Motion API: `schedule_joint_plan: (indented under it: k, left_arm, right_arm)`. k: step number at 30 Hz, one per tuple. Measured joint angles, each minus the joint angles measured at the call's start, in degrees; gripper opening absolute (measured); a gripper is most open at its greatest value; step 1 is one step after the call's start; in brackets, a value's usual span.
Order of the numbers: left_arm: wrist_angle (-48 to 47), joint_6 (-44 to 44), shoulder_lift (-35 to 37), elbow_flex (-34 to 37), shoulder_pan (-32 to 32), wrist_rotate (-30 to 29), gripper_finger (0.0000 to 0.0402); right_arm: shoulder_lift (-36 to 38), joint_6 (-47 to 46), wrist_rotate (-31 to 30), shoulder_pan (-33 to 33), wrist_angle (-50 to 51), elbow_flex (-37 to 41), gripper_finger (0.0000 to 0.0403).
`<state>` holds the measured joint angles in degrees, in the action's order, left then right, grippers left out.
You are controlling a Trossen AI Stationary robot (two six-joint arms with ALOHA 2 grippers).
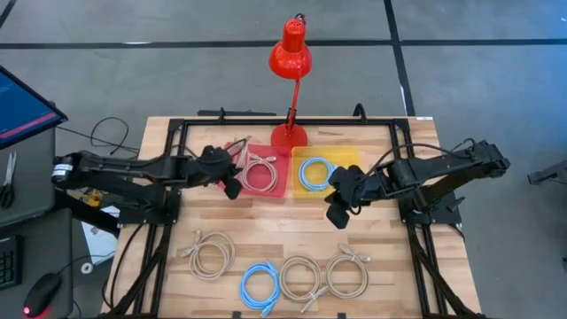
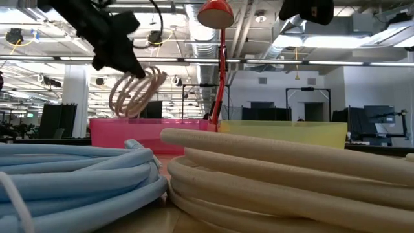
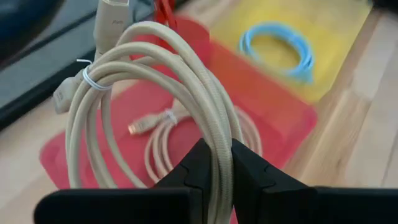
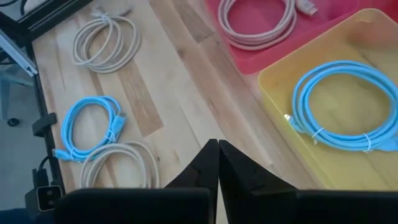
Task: Sort HDMI cables
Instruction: Put the brown HDMI cable into the red bin
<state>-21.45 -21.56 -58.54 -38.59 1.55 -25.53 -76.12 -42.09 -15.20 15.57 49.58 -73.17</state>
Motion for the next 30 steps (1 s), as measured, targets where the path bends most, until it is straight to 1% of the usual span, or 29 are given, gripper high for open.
schedule_joint_plan:
  k: [5,13,23,25,30]
  left_arm:
    - [0.6,0.0,-6.0,0.0,0.0,0.4,0.0036]
    - [6.9,-0.1,-13.7,0.1,0.0,0.1,0.0036]
    - [9.9,-1.8,-21.2,0.1,0.1,-0.9,0.0036]
    - [10.5,-1.9,-21.7,0.1,0.1,-1.0,0.0047]
    - [12.1,-1.8,-21.6,0.1,0.1,-2.0,0.0105]
  right_arm:
    - [0.0,0.0,-1.0,0.0,0.0,0.0,0.0001]
    - [0.0,0.0,-1.6,0.0,0.2,0.0,0.0001]
    - [0.0,0.0,-1.8,0.0,0.1,0.0,0.0001]
    - [0.0,0.0,-1.8,0.0,0.1,0.0,0.0001]
    - [0.0,0.0,-1.8,0.0,0.1,0.0,0.0000]
